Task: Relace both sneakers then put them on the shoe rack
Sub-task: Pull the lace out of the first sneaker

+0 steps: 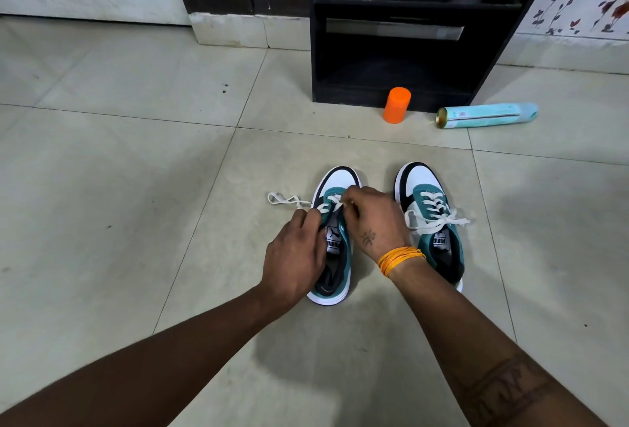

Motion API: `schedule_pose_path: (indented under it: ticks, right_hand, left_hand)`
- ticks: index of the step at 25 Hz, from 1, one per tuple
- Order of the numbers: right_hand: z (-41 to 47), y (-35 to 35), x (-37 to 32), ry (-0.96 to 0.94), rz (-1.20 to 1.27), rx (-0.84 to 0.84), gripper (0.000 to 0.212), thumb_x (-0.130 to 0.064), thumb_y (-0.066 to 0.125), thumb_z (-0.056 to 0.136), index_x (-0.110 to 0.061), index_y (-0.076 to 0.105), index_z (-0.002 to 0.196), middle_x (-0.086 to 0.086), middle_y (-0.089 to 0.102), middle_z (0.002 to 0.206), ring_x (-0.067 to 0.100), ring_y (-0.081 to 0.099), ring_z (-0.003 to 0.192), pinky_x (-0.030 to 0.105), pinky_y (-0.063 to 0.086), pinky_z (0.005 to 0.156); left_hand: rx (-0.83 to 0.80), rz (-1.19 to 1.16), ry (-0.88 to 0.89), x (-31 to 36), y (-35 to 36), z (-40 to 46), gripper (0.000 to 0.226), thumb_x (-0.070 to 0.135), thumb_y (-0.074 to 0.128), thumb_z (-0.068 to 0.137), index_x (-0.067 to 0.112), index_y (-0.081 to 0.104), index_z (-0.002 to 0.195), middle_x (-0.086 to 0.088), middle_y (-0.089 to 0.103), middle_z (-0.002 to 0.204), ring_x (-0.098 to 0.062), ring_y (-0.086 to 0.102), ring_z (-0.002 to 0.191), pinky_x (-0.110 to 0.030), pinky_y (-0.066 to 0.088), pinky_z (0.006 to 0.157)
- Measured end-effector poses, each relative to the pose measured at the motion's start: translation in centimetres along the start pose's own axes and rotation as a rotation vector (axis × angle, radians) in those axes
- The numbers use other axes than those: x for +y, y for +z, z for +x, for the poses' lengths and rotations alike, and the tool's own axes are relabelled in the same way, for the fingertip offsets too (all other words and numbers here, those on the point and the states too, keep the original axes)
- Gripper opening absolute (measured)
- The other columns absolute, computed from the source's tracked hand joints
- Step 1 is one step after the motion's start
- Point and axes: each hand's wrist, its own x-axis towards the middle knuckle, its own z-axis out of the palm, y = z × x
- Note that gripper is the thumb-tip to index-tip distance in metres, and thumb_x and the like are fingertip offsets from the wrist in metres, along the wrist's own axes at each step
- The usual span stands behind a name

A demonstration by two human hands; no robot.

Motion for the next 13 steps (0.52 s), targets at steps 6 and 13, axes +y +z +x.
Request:
schedule_pose_path:
  ticks: [6,13]
  right_hand:
    - [0.7,-0.4,1.3,0.482,0.124,0.183,0.018,-0.012,0.056,0.091,-0.01,0.071,0.102,0.018,0.073,0.089,0.04,0.069,0.087,0.04,0.054,0.074]
    - [0.1,0.0,0.0,0.185,-0.044,-0.027,0.015,-0.026,0.047,0.093,-0.019,0.057,0.102,0.015,0.071,0.091,0.042,0.067,0.082,0.043,0.054,0.067]
  left_hand:
    - [-0.005,0.002,-0.02,0.0,0.0,0.0,0.013,0.032,0.046,0.106,0.019,0.046,0.104,-0.003,0.055,0.101,-0.03,0.058,0.082,-0.034,0.034,0.061]
    - [-0.016,-0.002,-0.013,0.1,0.0,-0.1,0.014,0.033,0.045,0.107,0.019,0.045,0.104,-0.004,0.055,0.1,-0.03,0.058,0.081,-0.035,0.038,0.06]
